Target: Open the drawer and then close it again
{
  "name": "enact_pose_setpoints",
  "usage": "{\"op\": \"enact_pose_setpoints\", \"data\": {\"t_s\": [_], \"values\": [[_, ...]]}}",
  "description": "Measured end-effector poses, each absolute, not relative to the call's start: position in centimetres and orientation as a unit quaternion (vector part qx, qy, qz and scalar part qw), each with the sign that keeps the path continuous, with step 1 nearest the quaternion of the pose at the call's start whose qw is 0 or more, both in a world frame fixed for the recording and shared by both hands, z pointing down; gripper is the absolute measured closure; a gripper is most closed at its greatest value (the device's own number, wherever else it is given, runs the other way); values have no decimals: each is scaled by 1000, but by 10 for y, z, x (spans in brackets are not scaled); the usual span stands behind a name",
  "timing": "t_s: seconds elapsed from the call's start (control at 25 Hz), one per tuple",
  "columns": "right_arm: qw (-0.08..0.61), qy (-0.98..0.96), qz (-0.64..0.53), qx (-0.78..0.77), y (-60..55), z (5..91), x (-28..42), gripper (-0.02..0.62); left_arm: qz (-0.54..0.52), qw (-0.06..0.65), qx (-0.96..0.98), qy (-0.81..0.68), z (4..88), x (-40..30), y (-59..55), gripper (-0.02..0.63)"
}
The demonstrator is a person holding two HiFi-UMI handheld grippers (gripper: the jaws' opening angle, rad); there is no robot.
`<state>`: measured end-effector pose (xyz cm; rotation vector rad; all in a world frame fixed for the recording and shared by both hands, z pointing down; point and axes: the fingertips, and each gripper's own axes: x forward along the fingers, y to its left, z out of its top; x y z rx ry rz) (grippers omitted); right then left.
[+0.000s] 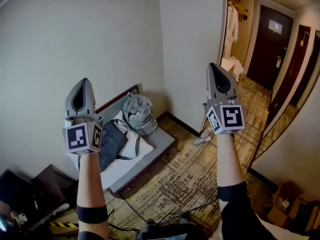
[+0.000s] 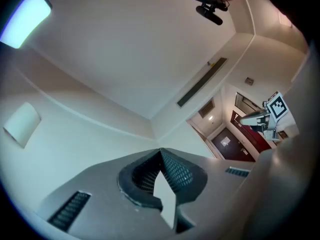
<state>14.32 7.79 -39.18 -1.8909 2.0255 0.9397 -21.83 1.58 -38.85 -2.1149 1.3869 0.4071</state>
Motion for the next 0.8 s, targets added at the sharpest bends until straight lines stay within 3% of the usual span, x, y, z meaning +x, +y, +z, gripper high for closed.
{"op": "enact_pose_setpoints", "data": {"t_s": [0.44,0.8], "values": [[-13,732,164,-661,53,-166,147,591,36,144,-837,526,-177,-205,8,601],[-95,748,22,-656,106,28,130,591,-55,23,-851,521,19,-217,71,601]]}}
